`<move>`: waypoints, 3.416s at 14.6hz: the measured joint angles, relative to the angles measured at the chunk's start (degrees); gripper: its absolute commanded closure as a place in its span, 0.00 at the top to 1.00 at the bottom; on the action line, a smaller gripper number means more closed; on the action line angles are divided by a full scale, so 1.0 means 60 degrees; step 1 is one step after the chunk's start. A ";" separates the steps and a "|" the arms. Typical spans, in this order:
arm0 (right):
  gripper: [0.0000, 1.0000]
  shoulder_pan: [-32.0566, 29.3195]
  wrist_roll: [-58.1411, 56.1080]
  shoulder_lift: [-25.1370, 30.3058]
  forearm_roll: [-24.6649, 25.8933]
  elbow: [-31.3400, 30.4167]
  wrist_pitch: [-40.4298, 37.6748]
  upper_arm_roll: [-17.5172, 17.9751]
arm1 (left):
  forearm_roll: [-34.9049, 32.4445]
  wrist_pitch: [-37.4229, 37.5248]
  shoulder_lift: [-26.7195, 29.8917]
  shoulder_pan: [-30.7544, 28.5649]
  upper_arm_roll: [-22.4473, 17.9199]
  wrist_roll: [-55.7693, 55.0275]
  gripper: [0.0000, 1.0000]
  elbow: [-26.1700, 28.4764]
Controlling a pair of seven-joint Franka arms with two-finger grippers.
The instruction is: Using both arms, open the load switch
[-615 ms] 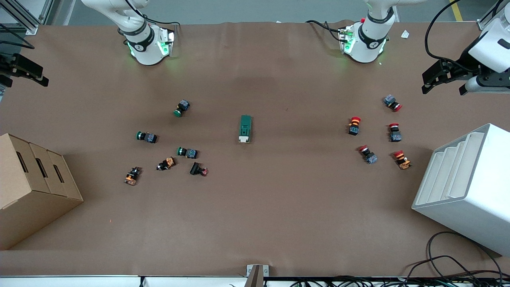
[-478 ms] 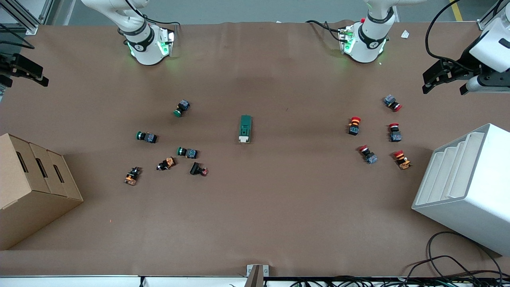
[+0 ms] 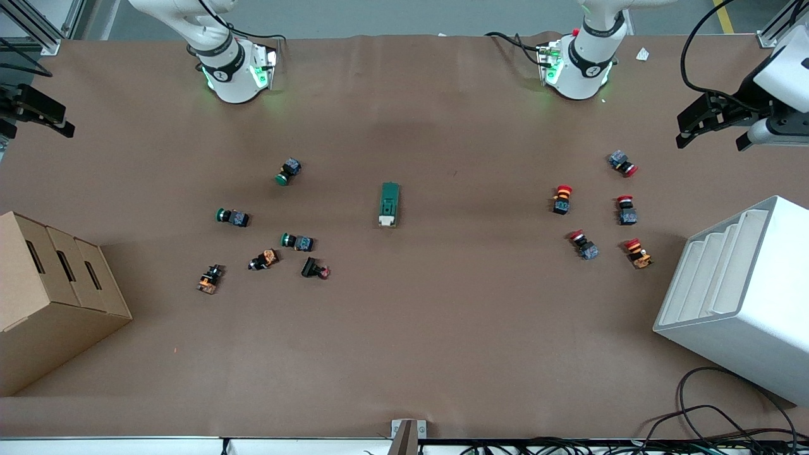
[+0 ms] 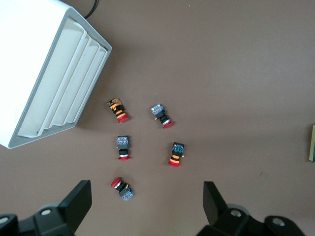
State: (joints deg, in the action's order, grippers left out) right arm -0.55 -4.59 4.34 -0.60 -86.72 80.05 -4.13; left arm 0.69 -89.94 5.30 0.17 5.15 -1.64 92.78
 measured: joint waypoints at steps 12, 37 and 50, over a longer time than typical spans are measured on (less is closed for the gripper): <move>1.00 -0.0028 0.0002 -0.1300 0.0061 0.0134 0.0567 -0.0064 | 0.0000 -0.0198 -0.0525 0.0085 0.1205 -0.2460 1.00 -0.0271; 1.00 0.4716 1.3697 -0.5610 -0.1616 0.0026 0.3023 0.0151 | -0.2393 -0.4653 -0.0184 0.0224 0.9312 -1.0648 0.99 0.5025; 1.00 0.6392 1.8580 -0.7997 -0.1776 0.0586 0.5848 0.0400 | -1.0766 -0.6539 -0.3672 0.1585 0.9955 -1.8895 0.99 0.6127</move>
State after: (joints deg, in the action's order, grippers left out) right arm 37.81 106.89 -43.64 -11.26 -83.20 115.14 -1.73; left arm -63.90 -129.17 -16.73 9.68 64.88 -115.01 129.54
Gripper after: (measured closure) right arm 0.000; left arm 0.009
